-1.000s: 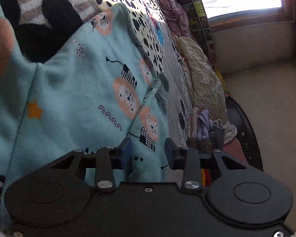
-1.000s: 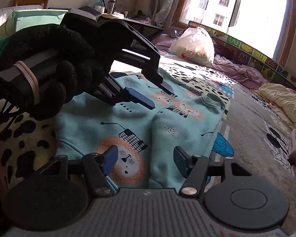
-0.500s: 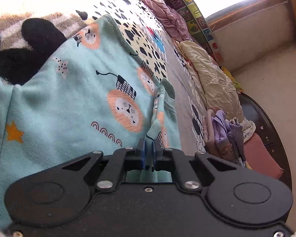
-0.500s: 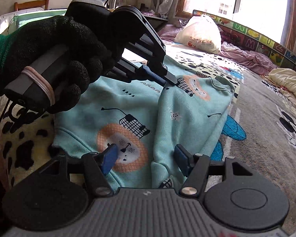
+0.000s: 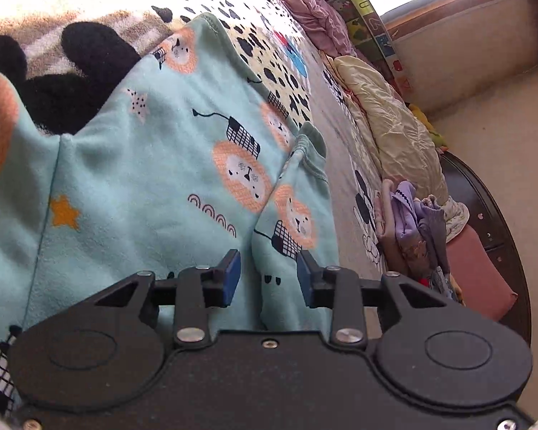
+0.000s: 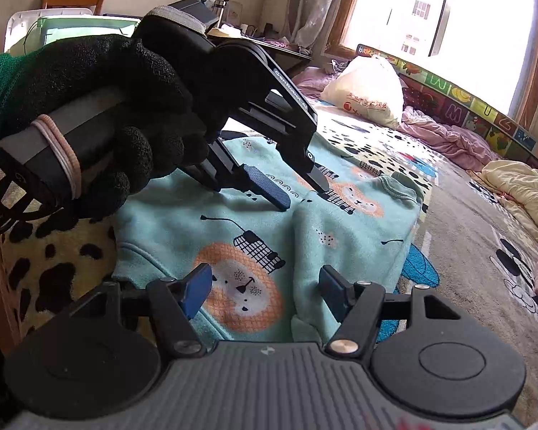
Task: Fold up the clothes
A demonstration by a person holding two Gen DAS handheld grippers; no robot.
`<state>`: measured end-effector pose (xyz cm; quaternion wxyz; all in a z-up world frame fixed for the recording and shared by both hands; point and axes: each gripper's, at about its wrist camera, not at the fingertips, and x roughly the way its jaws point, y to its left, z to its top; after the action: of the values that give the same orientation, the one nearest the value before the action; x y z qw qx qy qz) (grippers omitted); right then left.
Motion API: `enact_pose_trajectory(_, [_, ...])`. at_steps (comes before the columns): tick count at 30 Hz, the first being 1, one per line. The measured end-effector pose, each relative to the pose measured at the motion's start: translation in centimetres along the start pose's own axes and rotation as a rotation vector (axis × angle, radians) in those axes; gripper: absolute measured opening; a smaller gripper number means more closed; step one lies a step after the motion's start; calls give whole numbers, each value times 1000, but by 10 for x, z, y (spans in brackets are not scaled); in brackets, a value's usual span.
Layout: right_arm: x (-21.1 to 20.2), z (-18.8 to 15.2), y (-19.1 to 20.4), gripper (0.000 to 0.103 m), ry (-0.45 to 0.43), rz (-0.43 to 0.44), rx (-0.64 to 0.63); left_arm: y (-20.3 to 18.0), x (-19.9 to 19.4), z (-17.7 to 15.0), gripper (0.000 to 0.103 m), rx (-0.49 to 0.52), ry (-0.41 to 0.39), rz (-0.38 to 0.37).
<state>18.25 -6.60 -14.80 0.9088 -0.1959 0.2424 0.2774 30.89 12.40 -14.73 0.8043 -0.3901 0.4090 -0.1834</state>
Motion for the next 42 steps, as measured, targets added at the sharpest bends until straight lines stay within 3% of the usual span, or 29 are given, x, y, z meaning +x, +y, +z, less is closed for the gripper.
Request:
enact_pose_trajectory(2, [2,-2,-1,67,12,9,21,0,5,-2,37,-9,8,0])
enact_pose_trajectory(5, [1,-4,-6,69,22,23,56,0,13,-6,32,-22,19,-1])
enact_pose_trajectory(7, [0,-6,-5,69,26,28,59,1,18,-9,7,-33,26,-2])
enact_pose_trajectory(10, [0,-8,-6,70,25,38,69,29,20,-13,5,-257,-61,-143])
enact_pose_trajectory(18, [0,-11,-4,72,18,32,84,16,4,-2,2,-158,23,-90])
enact_pose_trajectory(20, [0,-11,-4,72,14,31,85,12,0,1,16,-134,44,-77])
enact_pose_trajectory(21, [0,-12,-4,72,11,29,85,11,-2,2,43,-121,55,-71])
enact_pose_trajectory(22, [0,-12,-3,72,6,25,86,5,-3,0,55,-100,71,-80])
enact_pose_trajectory(23, [0,-13,-2,72,2,21,86,1,-3,-3,55,-90,79,-76])
enact_pose_trajectory(25, [0,-14,-1,72,-5,14,86,-8,4,-8,44,-40,73,-18])
enact_pose_trajectory(27, [0,-14,-1,72,-5,12,87,-7,18,-13,20,-48,103,-8])
enact_pose_trajectory(29, [0,-14,-2,73,-5,17,90,-4,25,-14,12,-79,100,-35])
enact_pose_trajectory(31, [0,-15,-3,73,-7,21,91,11,23,-13,6,-218,33,-131])
enact_pose_trajectory(32, [0,-15,-3,73,-7,21,92,22,21,-13,6,-303,2,-183])
enact_pose_trajectory(39, [1,-16,-3,73,-10,22,101,33,9,-10,5,-340,-124,-230])
enact_pose_trajectory(42, [2,-16,-3,73,-10,23,103,37,0,0,5,-344,-142,-184])
